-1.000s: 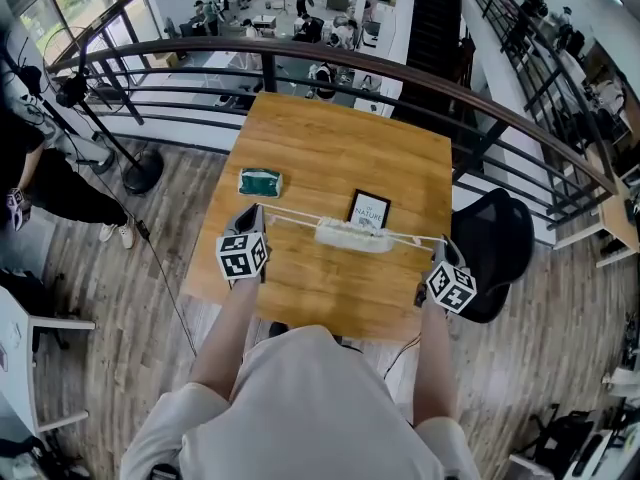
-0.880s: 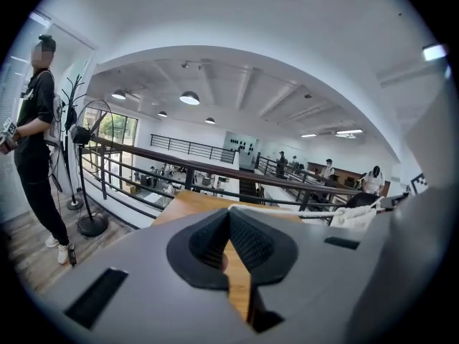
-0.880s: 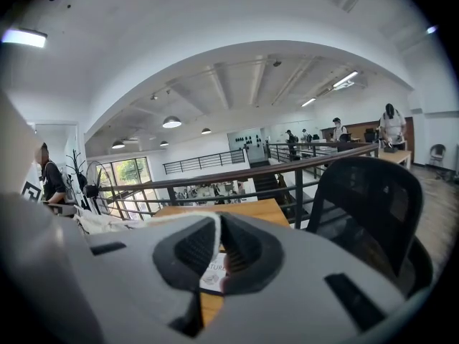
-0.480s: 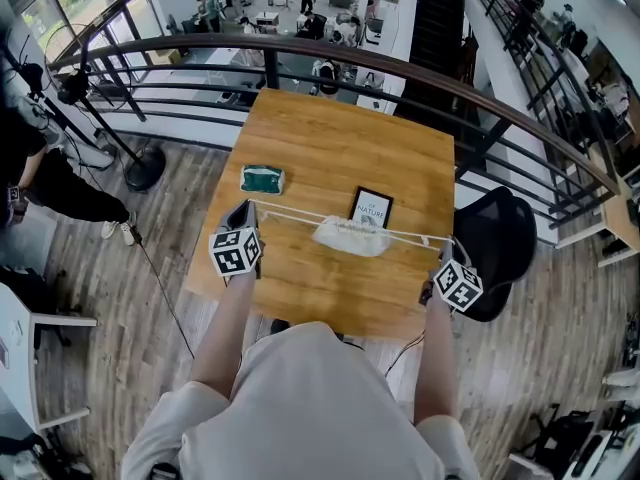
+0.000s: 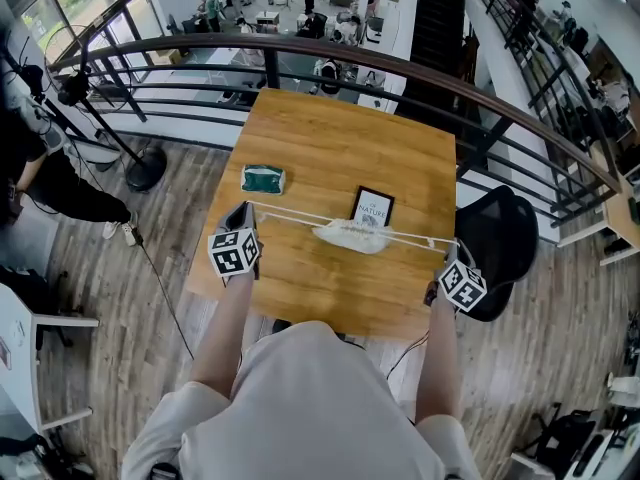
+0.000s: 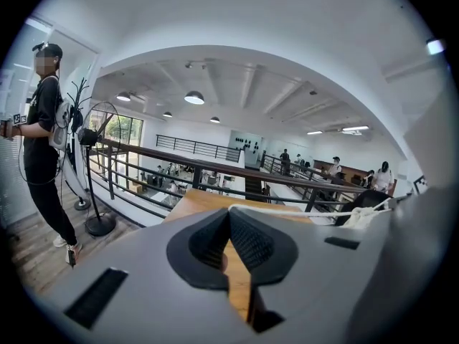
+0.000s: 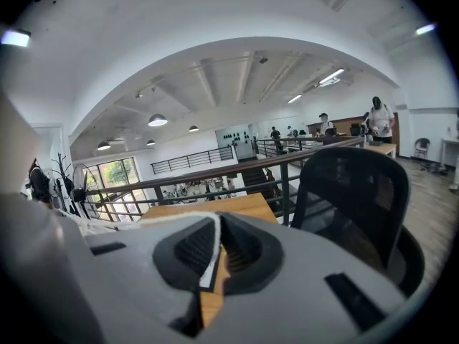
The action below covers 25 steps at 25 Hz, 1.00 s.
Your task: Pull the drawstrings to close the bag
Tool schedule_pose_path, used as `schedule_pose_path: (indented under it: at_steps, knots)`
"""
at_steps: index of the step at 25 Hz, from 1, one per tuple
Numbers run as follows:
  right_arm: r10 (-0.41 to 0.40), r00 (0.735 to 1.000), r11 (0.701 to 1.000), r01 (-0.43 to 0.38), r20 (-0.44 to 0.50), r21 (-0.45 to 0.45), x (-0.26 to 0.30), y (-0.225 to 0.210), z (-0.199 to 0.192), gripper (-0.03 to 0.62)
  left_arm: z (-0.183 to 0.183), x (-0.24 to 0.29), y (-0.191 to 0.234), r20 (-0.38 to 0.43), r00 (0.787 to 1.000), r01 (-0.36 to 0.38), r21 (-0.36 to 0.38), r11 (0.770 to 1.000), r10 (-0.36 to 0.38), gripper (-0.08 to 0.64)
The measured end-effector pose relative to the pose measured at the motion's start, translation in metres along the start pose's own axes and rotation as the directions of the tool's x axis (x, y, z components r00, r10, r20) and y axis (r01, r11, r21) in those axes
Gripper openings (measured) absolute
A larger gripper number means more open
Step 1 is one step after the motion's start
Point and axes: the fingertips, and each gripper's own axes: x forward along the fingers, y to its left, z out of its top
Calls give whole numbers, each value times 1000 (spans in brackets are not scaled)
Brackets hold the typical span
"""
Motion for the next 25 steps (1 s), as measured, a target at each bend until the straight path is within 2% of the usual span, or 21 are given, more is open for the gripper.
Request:
schedule_pose_path:
  at_steps: [8, 14, 25]
  knots:
    - [-45, 999, 999, 44, -31, -15, 2, -10, -12, 2, -6, 4, 2, -20, 1000, -15, 10, 1000, 15, -2]
    - [-52, 998, 996, 49, -31, -79, 3, 1, -20, 2, -5, 12, 2, -28, 999, -36, 44, 998, 37, -5]
    - [-45, 999, 991, 45, 3, -122, -4, 9, -4, 2, 4, 16, -10, -21, 1000, -14, 42, 999, 14, -5]
